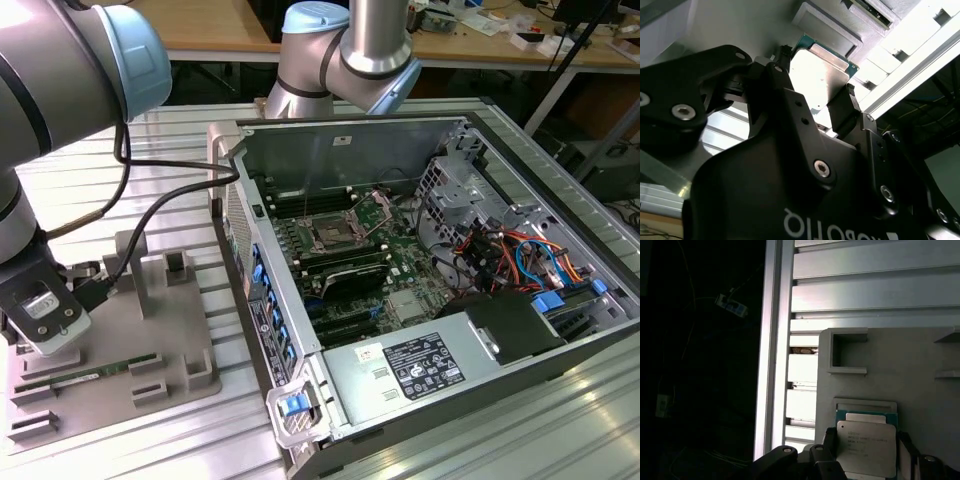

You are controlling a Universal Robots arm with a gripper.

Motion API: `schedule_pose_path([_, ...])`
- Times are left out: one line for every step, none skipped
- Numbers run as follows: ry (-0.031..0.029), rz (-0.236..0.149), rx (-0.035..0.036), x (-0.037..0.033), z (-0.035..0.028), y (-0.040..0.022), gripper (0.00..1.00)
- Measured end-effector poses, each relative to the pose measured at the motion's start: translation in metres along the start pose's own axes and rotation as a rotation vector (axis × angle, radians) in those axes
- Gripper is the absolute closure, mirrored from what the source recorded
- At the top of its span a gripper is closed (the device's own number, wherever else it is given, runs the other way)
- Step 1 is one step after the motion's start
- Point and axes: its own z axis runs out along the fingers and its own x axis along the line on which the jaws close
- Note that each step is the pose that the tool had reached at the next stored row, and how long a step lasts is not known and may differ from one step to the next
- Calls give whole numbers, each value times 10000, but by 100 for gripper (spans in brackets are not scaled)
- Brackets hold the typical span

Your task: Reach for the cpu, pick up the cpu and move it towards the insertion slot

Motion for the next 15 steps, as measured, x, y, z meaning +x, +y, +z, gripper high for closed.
schedule_pose_path([1,0,-2,1,-4,0,45])
schedule_pose_path([2,0,-6,1,-10,1,45])
schedule_pose_path([1,-1,-11,1,-15,1,45])
schedule_pose_path([1,-1,-15,1,-21,1,45])
schedule_pose_path([1,-1,-19,2,-28,2,45])
schedule_pose_path([1,-1,-22,2,-34,3,45])
schedule_pose_path([-1,-1,-24,2,-38,3,45])
schedule_pose_path([0,-1,-27,2,-43,4,45])
schedule_pose_path([0,-1,-28,3,-48,4,45])
schedule_pose_path([1,-2,-31,3,-55,4,45])
schedule_pose_path([0,-2,-39,4,-70,5,45])
schedule_pose_path([0,-2,-44,4,-79,7,45])
schedule_pose_path([0,-2,-46,4,-84,7,45])
schedule_pose_path([0,-2,-48,4,-90,7,45])
schedule_pose_path([0,-2,-50,5,-100,8,45])
